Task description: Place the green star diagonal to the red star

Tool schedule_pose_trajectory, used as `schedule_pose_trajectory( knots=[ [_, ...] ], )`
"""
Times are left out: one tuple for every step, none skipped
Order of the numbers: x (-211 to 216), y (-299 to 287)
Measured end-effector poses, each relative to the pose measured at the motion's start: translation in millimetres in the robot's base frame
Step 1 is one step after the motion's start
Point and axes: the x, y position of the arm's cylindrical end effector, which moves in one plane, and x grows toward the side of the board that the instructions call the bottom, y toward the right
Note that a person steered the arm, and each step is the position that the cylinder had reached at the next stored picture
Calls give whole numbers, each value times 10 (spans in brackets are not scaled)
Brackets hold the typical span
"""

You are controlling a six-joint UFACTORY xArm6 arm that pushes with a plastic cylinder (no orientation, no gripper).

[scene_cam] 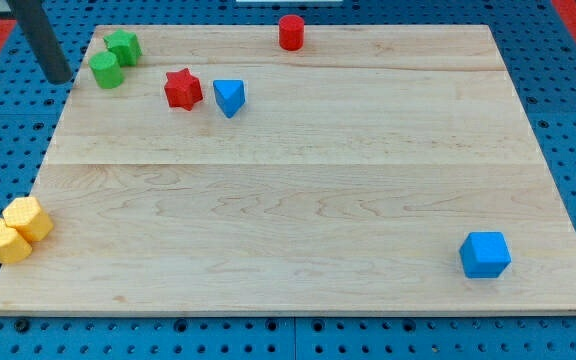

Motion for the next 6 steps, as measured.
schedule_pose_trajectory(
  knots=[
    [-445, 14],
    [-714, 256],
    [-259, 914],
    [114, 1690],
    [248, 2076],
    [171, 2234]
  ],
)
